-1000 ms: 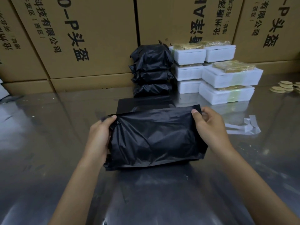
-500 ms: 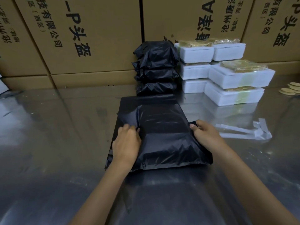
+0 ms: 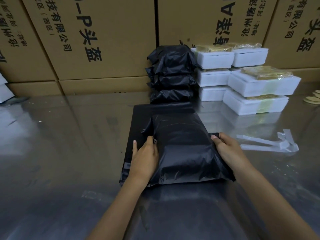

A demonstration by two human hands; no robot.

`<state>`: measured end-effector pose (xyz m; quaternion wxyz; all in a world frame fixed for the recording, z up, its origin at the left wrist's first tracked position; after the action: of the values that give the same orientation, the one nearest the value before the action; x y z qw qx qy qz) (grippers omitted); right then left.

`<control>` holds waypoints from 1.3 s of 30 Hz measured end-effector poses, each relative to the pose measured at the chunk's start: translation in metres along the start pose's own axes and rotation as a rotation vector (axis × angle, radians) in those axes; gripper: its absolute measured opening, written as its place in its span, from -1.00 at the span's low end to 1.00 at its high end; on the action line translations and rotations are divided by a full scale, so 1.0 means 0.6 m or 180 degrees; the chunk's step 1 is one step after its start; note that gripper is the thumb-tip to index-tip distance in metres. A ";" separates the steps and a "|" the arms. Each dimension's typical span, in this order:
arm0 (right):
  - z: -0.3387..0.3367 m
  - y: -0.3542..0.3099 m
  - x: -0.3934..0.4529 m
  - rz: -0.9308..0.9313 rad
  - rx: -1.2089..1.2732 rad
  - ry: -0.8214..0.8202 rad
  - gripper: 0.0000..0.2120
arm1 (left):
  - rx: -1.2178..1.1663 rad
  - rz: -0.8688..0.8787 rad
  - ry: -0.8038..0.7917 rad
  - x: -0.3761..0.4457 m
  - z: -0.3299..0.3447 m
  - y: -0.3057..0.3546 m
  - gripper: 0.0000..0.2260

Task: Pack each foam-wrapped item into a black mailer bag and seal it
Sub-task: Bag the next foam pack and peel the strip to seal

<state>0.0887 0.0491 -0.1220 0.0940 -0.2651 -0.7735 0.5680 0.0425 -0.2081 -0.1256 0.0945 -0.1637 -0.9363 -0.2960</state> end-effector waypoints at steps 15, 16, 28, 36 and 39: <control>0.105 -0.271 -0.133 -0.2677 -0.0927 -0.0006 -0.82 | -0.0509 -0.0389 0.0814 -0.015 -0.053 -0.030 -0.73; 0.140 -0.278 -0.131 -0.2636 -0.0942 -0.0321 -0.82 | -0.0982 -0.0553 0.0751 -0.014 -0.050 -0.038 -0.75; 0.258 -0.208 -0.089 -0.2179 -0.1302 -0.1228 -0.84 | -0.2010 -0.0165 0.1840 -0.026 -0.112 -0.022 -0.74; 0.262 -0.201 -0.101 -0.1966 -0.1407 -0.1727 -0.70 | -0.1858 0.0247 0.2152 -0.034 -0.128 -0.008 -0.56; 0.263 -0.206 -0.105 -0.1943 -0.1232 -0.1863 -0.69 | -0.1702 0.0243 0.2203 -0.034 -0.128 -0.012 -0.64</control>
<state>0.0339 -0.1406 -0.0508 -0.0165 0.1335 -0.9019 0.4105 0.0650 -0.2636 -0.0726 0.3677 -0.1081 -0.7332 -0.5617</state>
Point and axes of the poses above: each hand's wrist, its own x-axis towards the middle knuckle, its own z-axis out of the palm, y = z × x, the point moved 9 cm from there along x, towards the middle knuckle, and after that the axes turned 11 degrees about z, right-handed, at the moved point
